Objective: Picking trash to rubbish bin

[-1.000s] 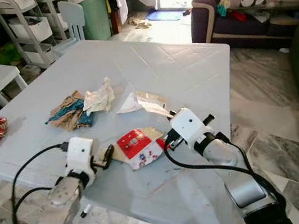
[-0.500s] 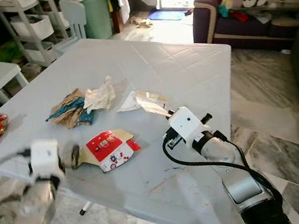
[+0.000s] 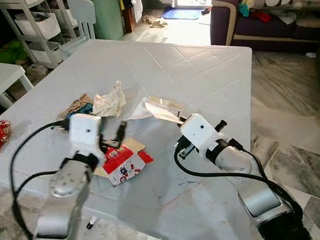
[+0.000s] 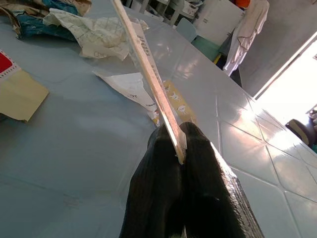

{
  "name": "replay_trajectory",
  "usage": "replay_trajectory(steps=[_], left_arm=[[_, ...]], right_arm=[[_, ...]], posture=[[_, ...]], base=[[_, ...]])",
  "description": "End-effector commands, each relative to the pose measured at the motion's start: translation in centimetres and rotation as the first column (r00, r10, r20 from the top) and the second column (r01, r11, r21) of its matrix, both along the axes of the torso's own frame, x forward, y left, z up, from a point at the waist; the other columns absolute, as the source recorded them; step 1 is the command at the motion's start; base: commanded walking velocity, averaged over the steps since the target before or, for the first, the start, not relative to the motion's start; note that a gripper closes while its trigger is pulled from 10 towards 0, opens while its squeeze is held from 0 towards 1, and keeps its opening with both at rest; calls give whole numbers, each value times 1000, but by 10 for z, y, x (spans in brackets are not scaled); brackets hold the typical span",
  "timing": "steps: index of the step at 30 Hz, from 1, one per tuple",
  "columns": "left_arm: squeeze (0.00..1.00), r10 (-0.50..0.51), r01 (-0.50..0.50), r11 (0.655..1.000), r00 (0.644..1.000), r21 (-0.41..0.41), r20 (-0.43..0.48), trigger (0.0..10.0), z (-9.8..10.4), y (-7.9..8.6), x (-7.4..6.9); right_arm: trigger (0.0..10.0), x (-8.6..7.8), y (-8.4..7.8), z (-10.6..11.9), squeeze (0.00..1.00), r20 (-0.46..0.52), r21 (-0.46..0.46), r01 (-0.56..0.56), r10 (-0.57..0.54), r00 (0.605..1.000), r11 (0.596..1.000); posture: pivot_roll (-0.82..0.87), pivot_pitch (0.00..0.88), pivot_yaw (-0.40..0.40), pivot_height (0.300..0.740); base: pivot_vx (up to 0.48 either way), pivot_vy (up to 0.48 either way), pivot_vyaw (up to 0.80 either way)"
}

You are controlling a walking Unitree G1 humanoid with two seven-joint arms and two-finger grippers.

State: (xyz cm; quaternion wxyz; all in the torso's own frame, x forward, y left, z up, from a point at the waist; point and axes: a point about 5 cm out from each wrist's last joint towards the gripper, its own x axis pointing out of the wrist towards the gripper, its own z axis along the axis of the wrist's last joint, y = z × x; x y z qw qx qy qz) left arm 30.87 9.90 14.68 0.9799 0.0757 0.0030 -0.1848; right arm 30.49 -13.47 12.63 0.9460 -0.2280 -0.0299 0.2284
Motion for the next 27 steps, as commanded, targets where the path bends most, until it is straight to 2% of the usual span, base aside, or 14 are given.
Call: replay_trajectory(steps=[1,7,9,10,14,16,19,21,22,27], left_arm=[[0,-39,39,999,997,4,-68,10000,-8,-11,0],[0,-29,19,999,978,-51,-205,10000,-22,-18,-7],[0,21,-39,998,957,-56,-291,10000,-29,-9,-11],[0,21,-39,998,957,-56,-291,10000,-29,-9,-11],[0,90,-112,993,930,-42,-355,10000,-24,9,-10],[0,106,-130,991,914,-37,-392,10000,-16,20,-11],[0,116,-121,993,916,10,-384,10000,-10,31,-14],[0,117,-119,993,911,18,-396,10000,-12,33,-15],[0,118,-115,993,900,32,-420,10000,-19,36,-16],[0,76,-75,997,866,21,-494,10000,-30,33,-18]], right_arm=[[0,2,-5,1,0,4,-11,8,-8,1000,1000],[0,3,-7,1,0,0,-16,10,-10,1000,1000],[0,3,-9,0,0,-10,-20,15,-15,1000,1000],[0,3,-9,0,0,-10,-20,15,-15,1000,1000],[0,3,-9,-1,0,-15,-23,15,-15,1000,1000],[0,4,-9,-3,0,-20,-24,15,-15,1000,1000],[0,4,-9,-4,0,-25,-25,14,-15,1000,1000],[0,4,-8,-5,0,-27,-25,14,-15,1000,1000],[0,5,-6,-6,0,-28,-24,12,-13,1000,1000],[0,6,-3,-5,0,-25,-24,9,-9,1000,1000]], posture=[[-9,0,-35,740],[-11,0,-33,740],[-7,0,-32,740],[-7,0,-32,740],[-2,0,-31,740],[7,0,-29,740],[21,0,-28,740],[26,0,-28,740],[26,0,-25,740],[19,0,-22,740]], base=[[0,0,0],[0,0,0],[0,0,0],[0,0,0],[0,0,0],[0,0,0],[0,0,0],[0,0,0],[0,0,0],[0,0,0]])
